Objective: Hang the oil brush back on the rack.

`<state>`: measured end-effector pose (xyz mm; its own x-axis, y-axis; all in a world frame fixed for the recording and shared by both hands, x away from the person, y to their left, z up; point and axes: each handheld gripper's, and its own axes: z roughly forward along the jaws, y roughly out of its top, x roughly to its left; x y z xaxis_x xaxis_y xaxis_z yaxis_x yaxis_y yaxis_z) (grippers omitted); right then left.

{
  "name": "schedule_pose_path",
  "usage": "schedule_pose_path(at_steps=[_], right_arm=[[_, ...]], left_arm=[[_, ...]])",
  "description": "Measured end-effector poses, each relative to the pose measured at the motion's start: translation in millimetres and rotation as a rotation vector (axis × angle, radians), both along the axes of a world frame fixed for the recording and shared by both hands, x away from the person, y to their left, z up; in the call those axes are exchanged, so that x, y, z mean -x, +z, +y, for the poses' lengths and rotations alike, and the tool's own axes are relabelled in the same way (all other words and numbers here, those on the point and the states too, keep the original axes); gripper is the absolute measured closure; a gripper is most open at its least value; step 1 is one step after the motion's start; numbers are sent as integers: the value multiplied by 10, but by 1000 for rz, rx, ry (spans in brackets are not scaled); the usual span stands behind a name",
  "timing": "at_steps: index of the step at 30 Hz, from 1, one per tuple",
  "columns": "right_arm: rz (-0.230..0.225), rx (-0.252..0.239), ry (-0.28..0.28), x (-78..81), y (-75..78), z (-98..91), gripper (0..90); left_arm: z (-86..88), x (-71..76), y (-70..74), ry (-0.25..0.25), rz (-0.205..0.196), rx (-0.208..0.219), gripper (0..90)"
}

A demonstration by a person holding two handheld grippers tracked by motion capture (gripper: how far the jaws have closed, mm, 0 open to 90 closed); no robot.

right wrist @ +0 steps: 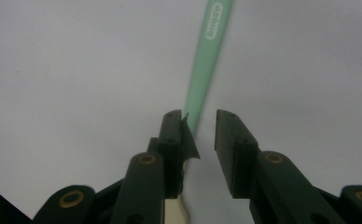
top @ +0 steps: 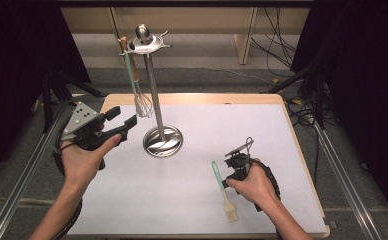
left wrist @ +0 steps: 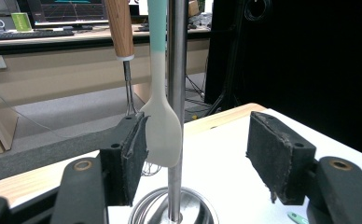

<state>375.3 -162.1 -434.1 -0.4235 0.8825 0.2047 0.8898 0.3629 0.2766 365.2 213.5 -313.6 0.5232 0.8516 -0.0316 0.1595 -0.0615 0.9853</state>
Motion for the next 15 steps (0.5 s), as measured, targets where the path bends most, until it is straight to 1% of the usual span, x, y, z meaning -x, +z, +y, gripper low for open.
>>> schedule_pose_path(at_steps=[2,4,5,6,9,10,11,12,13,14,15], right_arm=[[7,10,-9,-4,-5,18,725],[13,7,-13,-1,-4,30,725],[0,5,8,-9,-11,23,725],[4,7,-5,3,-2,31,725],[-1,12,-5,5,-14,32,725],[7,14,-9,9,-9,41,725],[-8,5,0,5,-26,41,725],[1,8,-14,11,-24,51,726],[3,11,-13,9,-26,55,726],[8,22,0,3,-26,51,727],[7,21,5,-1,-33,56,727]], left_arm=[[0,2,-2,3,3,4,371],[1,2,-1,3,3,3,371],[0,2,-1,3,2,3,371],[1,1,0,1,0,-1,371],[-8,1,-2,-3,4,-2,370],[-11,1,-3,-3,5,-1,369],[-10,0,-3,-4,4,-4,369],[-11,-2,-6,-4,6,-4,368],[-13,-1,-10,-3,9,1,368],[-12,-2,-13,-4,10,-1,368],[-14,-1,-15,-5,11,-1,368]])
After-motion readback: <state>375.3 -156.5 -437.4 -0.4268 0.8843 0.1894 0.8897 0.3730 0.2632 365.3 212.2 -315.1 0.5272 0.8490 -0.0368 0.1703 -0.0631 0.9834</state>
